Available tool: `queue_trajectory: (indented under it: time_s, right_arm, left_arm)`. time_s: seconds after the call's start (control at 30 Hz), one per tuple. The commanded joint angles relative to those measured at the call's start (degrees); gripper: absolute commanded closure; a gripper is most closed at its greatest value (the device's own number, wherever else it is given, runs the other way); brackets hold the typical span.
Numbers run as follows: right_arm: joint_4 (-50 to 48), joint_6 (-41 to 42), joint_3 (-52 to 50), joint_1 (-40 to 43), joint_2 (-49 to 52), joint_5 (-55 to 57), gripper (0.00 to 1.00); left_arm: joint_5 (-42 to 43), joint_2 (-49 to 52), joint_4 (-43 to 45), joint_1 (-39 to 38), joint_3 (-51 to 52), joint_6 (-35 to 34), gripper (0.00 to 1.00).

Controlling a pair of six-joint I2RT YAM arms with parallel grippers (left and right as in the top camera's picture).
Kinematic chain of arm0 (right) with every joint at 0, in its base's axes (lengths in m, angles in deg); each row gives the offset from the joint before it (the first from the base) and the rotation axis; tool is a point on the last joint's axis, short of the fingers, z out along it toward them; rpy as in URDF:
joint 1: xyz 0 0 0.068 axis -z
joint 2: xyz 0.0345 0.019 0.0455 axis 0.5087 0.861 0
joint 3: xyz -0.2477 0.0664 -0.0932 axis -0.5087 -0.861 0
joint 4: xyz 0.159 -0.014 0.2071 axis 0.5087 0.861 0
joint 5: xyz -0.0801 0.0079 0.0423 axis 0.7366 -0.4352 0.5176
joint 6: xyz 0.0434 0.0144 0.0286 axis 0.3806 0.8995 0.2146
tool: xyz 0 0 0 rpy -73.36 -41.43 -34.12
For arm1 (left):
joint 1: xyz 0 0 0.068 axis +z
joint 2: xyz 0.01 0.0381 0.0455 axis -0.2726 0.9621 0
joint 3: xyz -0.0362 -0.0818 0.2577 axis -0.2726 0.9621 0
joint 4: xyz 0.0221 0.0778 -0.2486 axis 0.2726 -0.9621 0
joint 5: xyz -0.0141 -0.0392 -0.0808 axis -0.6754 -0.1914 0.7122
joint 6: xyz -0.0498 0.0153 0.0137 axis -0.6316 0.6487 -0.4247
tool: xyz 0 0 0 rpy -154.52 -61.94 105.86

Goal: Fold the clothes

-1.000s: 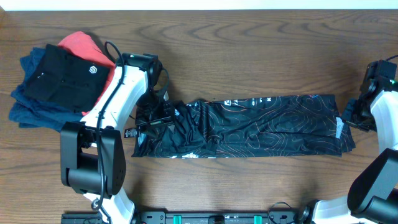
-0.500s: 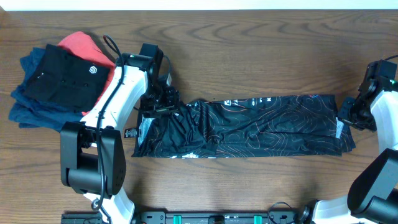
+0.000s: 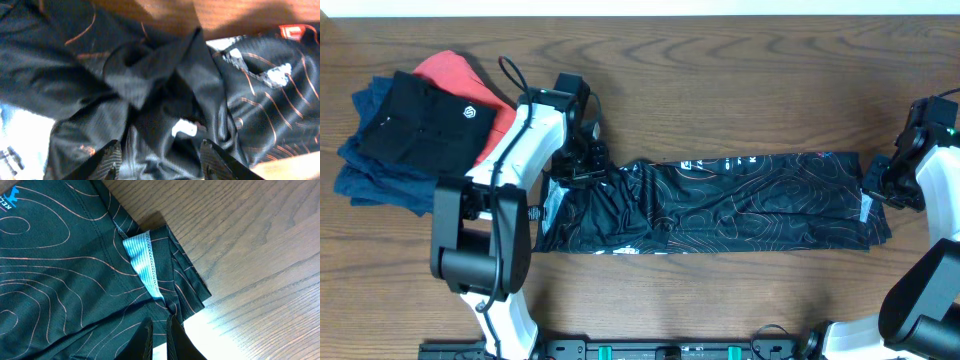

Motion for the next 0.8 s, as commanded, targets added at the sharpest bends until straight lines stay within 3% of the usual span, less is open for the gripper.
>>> queue_trajectory:
  time_s: [0.0,0.07,0.17,0.2,0.3,0.47,0.77]
  right_arm:
    - [0.1,0.6,0.3,0.4,-1.0,-0.2,0.9]
    - [0.1,0.6,0.3,0.4,-1.0,-0.2,0.9]
    - [0.1,0.6,0.3,0.4,-1.0,-0.2,0.9]
    - [0.1,0.6,0.3,0.4,-1.0,-0.2,0.9]
    - [0.2,0.6,0.3,0.4,-1.0,-0.2,0.9]
    - [1.2,0.6,0.3,0.4,-1.0,-0.9,0.91]
    - [3.1,0.1,0.2,0.3,-1.0,-2.8,0.9]
  left_arm:
    - [-0.9,1.6,1.2,-0.2,0.2,0.3,0.53]
    - [-0.9,2.3,1.6,-0.3,0.2,0.3,0.63]
    - [-0.9,2.6,1.4,-0.3,0.2,1.2,0.92]
    - [-0.9,2.6,1.2,-0.3,0.2,1.6,0.94]
    - [-1.3,1.7,-4.7,0.1,0.2,1.0,0.94]
    - [-9.8,1.0,-17.2,1.0,0.2,-10.9,0.94]
    - [-11.5,1.0,-17.5,0.9,3.3,-11.6,0.94]
